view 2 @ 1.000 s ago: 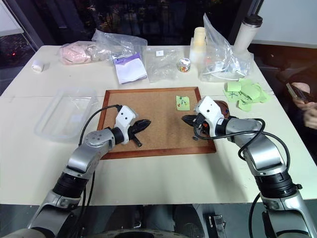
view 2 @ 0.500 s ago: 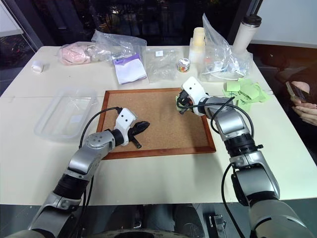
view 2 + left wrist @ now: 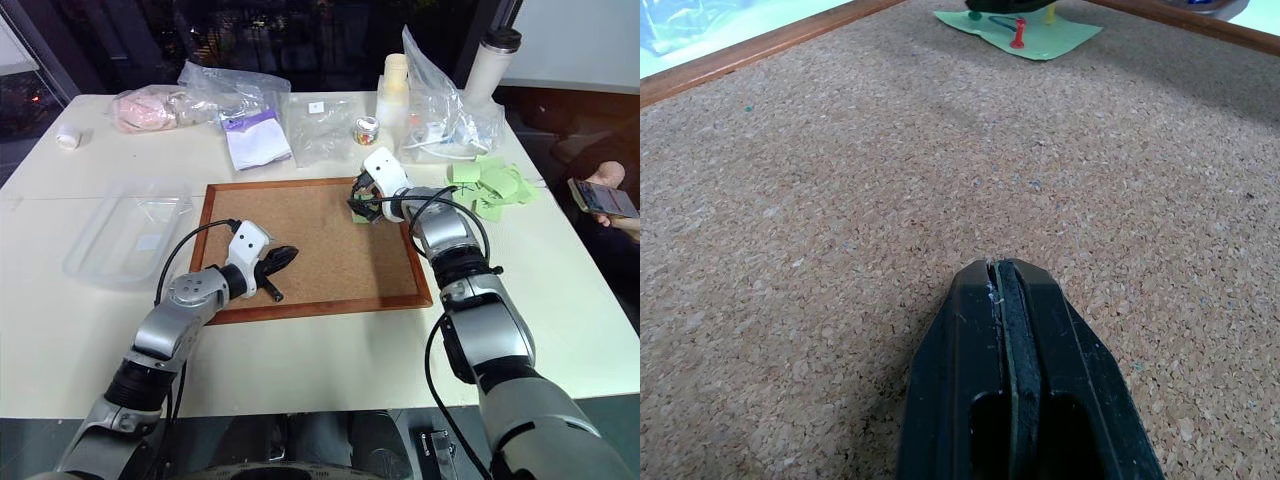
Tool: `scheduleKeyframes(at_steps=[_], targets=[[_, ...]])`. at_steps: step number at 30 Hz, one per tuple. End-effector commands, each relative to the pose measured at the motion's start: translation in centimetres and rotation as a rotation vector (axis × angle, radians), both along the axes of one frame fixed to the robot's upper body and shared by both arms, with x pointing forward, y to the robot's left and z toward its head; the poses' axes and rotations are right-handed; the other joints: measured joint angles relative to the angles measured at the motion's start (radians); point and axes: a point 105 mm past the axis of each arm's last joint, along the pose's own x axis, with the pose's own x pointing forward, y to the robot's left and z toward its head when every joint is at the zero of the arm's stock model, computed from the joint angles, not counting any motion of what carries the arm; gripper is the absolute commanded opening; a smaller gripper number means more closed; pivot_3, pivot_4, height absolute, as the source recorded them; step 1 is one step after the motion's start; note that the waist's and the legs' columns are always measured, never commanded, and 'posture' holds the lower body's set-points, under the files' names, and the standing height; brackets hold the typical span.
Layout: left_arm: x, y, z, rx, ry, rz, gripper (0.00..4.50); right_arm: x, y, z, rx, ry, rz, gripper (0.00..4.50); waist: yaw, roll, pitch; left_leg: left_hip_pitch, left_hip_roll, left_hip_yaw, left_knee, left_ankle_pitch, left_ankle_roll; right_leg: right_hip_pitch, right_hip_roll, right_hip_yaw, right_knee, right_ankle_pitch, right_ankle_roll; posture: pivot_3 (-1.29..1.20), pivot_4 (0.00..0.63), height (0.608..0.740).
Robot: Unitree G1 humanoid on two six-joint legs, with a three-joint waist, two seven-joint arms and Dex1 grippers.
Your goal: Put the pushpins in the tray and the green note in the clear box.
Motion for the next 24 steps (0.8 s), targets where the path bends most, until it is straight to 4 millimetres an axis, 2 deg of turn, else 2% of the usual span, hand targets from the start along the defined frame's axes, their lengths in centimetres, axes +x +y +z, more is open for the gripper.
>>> scheduleKeyframes(at_steps=[1,3,7,24], targets=[[-0.8,0.3,-1.6,0.026,0.064,0.006,0.0,0.7,0.1,2.1,0.065,-0.043,-0.016,3.9,-0.008,0.0,0.0,0.0,0.0,0.0,0.0,0.0,0.0,0.0,0.0,0.0,0.0,0.0,0.0,0.0,0.15,0.74],[-0.9,0.3,-1.7,0.029,0.065,0.007,0.0,0.8,0.3,2.1,0.063,-0.042,-0.009,3.22,-0.012,0.0,0.0,0.0,0.0,0.0,0.0,0.0,0.0,0.0,-0.001,0.0,0.0,0.0,0.0,0.0,0.15,0.74],[-1.1,0.6,-1.8,0.033,0.068,0.016,0.0,0.5,0.9,1.7,0.002,-0.059,0.045,1.22,-0.015,0.0,0.0,0.0,0.0,-0.001,0.0,0.0,0.0,0.0,-0.001,0.0,0.0,0.0,0.0,0.0,0.15,0.74],[-1.3,0.8,-1.7,0.032,0.063,0.036,0.0,0.0,1.7,-0.2,-0.025,0.01,0.093,1.22,-0.015,0.001,0.0,0.0,0.0,-0.001,-0.001,0.0,0.0,0.0,-0.001,0.0,0.0,0.0,0.0,0.0,0.15,0.74]])
